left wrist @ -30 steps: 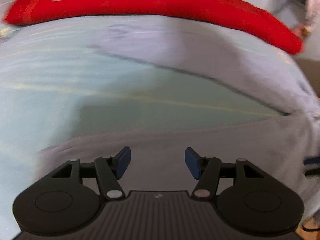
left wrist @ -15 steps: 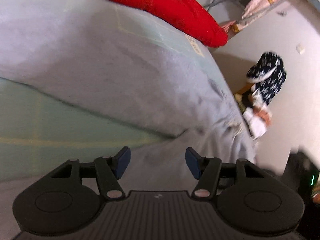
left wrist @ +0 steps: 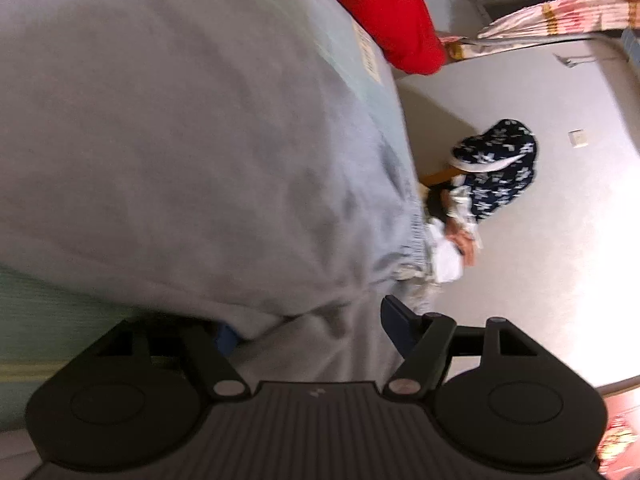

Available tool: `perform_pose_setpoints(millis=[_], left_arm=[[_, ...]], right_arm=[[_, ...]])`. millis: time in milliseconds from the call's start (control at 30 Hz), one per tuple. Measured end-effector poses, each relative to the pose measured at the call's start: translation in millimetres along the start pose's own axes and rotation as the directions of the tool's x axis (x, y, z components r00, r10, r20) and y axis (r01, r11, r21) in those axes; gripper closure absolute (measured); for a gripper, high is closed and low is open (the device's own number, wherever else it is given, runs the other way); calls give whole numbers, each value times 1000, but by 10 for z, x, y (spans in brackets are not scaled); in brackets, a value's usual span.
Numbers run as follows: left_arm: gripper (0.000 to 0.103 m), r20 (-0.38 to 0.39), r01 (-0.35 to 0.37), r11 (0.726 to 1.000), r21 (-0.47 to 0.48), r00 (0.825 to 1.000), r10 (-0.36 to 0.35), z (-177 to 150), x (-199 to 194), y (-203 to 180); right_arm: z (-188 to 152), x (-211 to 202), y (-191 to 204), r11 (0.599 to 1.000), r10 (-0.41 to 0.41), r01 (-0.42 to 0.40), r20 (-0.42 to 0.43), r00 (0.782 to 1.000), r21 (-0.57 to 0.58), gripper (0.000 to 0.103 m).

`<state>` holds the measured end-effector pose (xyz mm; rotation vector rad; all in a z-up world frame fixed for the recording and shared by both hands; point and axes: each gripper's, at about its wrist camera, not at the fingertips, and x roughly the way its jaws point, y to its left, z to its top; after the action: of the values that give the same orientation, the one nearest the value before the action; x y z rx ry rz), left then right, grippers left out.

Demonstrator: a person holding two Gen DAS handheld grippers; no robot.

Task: Fold clothes

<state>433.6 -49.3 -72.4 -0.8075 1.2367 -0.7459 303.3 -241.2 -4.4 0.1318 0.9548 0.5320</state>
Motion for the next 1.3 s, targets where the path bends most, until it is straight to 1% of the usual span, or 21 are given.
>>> perform_pose_setpoints(millis=[67, 133, 233, 267, 333, 367, 400, 433, 467, 567, 600, 667, 733, 767, 867, 900, 933, 1033, 1133, 1200, 1300], left_arm=[[32, 6, 40, 999, -23, 999, -40, 45, 42, -34], [32, 39, 78, 996, -49, 996, -77, 115, 2, -45], [30, 95, 137, 987, -79, 987, -129, 182, -69, -17], [30, 91, 140, 986, -93, 987, -132, 182, -48, -5], [30, 13, 98, 989, -111, 995, -97, 145, 62, 4], [31, -22, 82, 991, -106, 996, -85, 121, 108, -9], [31, -39, 80, 992, -95, 996, -84, 107, 131, -28], [31, -38, 84, 993, -83, 995, -87, 112, 130, -58], [31, -20, 96, 993, -75, 995, -97, 137, 105, -87], [30, 41, 168, 981, -93, 986, -165, 261, 47, -144], [30, 41, 172, 980, -99, 985, -169, 287, 53, -153], [30, 28, 154, 985, -79, 988, -152, 273, 75, -179], [30, 11, 145, 987, -68, 989, -145, 240, 52, -184], [30, 10, 147, 987, -72, 989, -146, 227, 28, -177], [28, 19, 167, 980, -106, 986, -165, 220, 15, -174], [26, 11, 156, 981, -113, 988, -156, 222, 31, -181], [26, 6, 149, 983, -109, 989, -149, 221, 34, -183], [26, 11, 172, 979, -105, 985, -172, 212, 16, -171], [26, 32, 201, 971, -130, 980, -199, 233, 32, -151], [26, 41, 213, 965, -151, 977, -209, 235, 83, -145], [26, 39, 196, 968, -157, 981, -193, 215, 130, -133]], right_arm=[[59, 30, -4, 1000, 1, -1, 13, 1000, -10, 65], [117, 60, -5, 1000, 3, -3, 26, 1000, -20, 65], [193, 110, 3, 999, 8, -7, 45, 999, -32, 63], [214, 142, 5, 999, 11, -9, 50, 999, -35, 62], [248, 206, 15, 999, 15, -13, 55, 998, -43, 62], [261, 236, 24, 999, 17, -14, 56, 998, -49, 62], [275, 266, 33, 998, 18, -15, 58, 998, -55, 62], [281, 303, 38, 998, 23, -20, 51, 998, -57, 62], [285, 340, 41, 998, 29, -26, 43, 999, -59, 62], [258, 455, 30, 998, 20, -19, 3, 1000, -60, 62], [258, 447, 41, 998, 16, -16, 5, 1000, -63, 62], [267, 416, 66, 998, 12, -11, 14, 1000, -67, 62], [311, 385, 94, 998, 22, -19, 51, 998, -57, 61], [335, 370, 108, 998, 28, -24, 71, 997, -52, 58], [411, 622, 87, 999, -12, 14, 42, 999, -42, 58], [418, 733, 55, 999, -27, 28, 31, 999, -34, 58], [423, 818, 17, 1000, -23, 23, 25, 999, -17, 58], [462, 814, 12, 1000, -3, 3, 38, 999, 20, 57], [423, 663, 91, 999, -24, 23, 24, 999, 41, 57], [389, 653, 118, 998, -2, 0, 34, 999, 70, 56], [416, 840, 130, 994, 31, -36, 52, 998, 98, 55]])
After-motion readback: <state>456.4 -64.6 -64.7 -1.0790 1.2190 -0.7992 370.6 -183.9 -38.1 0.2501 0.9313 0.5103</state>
